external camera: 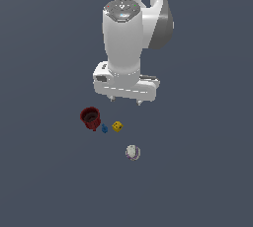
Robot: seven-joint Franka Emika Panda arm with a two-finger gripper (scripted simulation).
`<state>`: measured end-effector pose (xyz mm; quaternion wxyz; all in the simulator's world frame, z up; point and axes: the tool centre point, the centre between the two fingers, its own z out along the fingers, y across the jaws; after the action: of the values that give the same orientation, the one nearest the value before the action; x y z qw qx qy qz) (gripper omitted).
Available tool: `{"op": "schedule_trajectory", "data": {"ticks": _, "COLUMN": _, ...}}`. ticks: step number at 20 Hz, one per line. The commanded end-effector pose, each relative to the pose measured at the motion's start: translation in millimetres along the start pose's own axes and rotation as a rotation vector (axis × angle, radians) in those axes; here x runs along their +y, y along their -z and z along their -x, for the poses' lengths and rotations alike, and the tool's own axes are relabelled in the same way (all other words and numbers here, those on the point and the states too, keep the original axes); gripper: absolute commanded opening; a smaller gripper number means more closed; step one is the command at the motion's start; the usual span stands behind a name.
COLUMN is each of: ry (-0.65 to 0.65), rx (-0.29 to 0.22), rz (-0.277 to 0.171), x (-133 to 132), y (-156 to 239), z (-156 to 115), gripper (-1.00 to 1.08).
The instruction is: Pick up a designated object from a clutter of objects.
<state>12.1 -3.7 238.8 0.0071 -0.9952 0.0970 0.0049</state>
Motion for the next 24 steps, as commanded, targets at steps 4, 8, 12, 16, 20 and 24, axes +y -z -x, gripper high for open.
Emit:
{"op": "schedule_trajectory", "data": {"ticks": 4, "ry": -0.163, "rx": 0.001, "rz": -0.005, "x": 10.4, "y": -53.1, "z": -5.5, "gripper": 1.0}}
{"op": "schedule_trajectory", "data": {"ticks": 8, "ry": -0.288, "rx": 0.003, "rz": -0.004, "x": 20.1, "y": -92.6, "z": -5.8, "gripper": 1.0}}
{"op": "schedule_trajectory", "data": {"ticks": 12, "ry": -0.388, "rx": 0.007, "rz": 0.0, "x": 29.1, "y": -123.7, "z": -3.7, "gripper": 1.0}}
{"op": "schedule_trajectory", "data": {"ticks": 16, "ry": -0.461, "rx": 0.01, "rz": 0.005, "x": 36.3, "y": -146.0, "z": -0.9, "gripper": 1.0}}
{"op": "schedule_trajectory", "data": {"ticks": 20, "ry": -0.508, "rx": 0.013, "rz": 0.008, "x": 41.1, "y": -160.0, "z": 1.5, "gripper": 1.0}}
{"op": "schedule_trajectory", "data": {"ticks": 24, "ry": -0.528, "rx": 0.014, "rz": 0.01, "x": 43.3, "y": -165.9, "z": 2.6, "gripper": 1.0}}
